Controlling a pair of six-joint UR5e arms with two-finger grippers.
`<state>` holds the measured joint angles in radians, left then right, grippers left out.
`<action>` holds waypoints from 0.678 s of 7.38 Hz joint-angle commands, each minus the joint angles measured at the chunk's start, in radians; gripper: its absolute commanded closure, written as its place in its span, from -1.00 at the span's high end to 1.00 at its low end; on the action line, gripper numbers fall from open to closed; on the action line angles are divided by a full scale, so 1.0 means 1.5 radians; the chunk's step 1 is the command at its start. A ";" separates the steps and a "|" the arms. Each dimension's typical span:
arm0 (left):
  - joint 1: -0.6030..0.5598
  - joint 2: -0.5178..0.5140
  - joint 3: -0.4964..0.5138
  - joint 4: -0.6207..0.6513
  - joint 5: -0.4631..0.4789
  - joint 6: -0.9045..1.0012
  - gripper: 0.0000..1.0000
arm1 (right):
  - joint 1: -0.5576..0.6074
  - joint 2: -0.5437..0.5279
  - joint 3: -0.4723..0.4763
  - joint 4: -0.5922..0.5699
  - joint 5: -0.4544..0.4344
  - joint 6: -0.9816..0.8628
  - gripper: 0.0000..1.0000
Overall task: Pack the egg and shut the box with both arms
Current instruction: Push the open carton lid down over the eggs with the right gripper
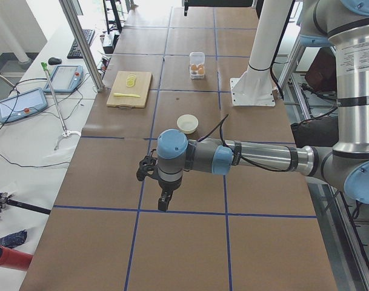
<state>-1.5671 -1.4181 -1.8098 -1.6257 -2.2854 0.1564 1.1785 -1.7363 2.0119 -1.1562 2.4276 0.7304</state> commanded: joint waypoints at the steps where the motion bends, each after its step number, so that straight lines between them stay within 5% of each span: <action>1: 0.000 -0.004 -0.001 -0.001 -0.001 0.000 1.00 | -0.142 0.005 -0.002 0.154 -0.040 0.199 -1.00; 5: 0.000 -0.014 -0.002 -0.002 -0.002 0.000 1.00 | -0.380 0.202 -0.032 0.173 -0.249 0.466 -1.00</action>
<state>-1.5677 -1.4303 -1.8137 -1.6288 -2.2884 0.1565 0.7292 -1.5412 1.9922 -0.8991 2.1751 1.3319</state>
